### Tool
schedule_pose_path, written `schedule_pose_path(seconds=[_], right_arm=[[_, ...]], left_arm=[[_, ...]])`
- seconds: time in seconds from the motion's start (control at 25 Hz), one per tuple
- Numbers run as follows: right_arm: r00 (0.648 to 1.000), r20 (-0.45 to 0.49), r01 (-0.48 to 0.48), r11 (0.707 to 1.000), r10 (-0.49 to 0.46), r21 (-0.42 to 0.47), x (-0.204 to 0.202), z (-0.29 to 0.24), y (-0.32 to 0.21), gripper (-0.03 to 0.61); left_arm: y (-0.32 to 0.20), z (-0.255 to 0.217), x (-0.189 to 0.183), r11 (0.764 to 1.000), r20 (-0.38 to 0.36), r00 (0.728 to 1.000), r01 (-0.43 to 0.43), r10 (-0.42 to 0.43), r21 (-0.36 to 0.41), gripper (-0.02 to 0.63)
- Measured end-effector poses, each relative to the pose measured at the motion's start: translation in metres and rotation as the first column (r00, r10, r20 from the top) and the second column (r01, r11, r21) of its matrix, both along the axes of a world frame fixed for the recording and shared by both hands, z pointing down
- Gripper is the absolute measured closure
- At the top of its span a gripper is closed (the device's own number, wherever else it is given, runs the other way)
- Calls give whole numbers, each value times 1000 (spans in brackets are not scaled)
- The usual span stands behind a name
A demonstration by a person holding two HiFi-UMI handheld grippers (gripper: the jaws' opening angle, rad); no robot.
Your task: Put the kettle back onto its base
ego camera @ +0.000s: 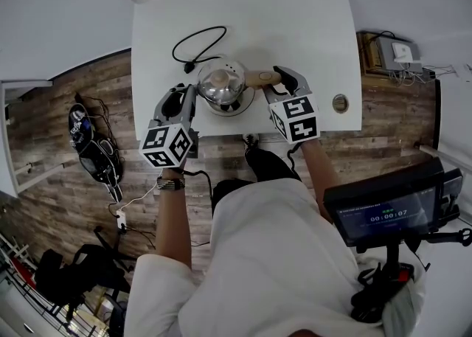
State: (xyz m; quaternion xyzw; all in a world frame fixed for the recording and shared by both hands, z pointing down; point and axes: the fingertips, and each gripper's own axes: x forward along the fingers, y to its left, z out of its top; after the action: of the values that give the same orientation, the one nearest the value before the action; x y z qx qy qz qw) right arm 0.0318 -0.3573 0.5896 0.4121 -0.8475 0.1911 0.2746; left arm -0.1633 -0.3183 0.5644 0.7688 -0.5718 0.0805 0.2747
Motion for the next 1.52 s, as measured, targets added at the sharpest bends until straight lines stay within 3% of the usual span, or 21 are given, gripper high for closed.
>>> schedule_pose_path(seconds=[0.6, 0.84, 1.0, 1.52], right_arm=[[1000, -11, -4, 1000, 4, -3, 1, 2, 12, 417], [1000, -13, -16, 1000, 16, -18, 0, 2, 17, 415], [999, 22, -35, 998, 36, -47, 3, 3, 19, 396], [995, 34, -98, 995, 98, -17, 22, -19, 37, 384]], left_arm=[[-5, -1, -1, 1000, 6, 1000, 5, -5, 21, 508], [-3, -3, -2, 1000, 42, 999, 3, -3, 7, 506], [-4, -2, -2, 1000, 56, 998, 15, -15, 9, 505], [11, -17, -12, 999, 62, 998, 20, -22, 41, 485]])
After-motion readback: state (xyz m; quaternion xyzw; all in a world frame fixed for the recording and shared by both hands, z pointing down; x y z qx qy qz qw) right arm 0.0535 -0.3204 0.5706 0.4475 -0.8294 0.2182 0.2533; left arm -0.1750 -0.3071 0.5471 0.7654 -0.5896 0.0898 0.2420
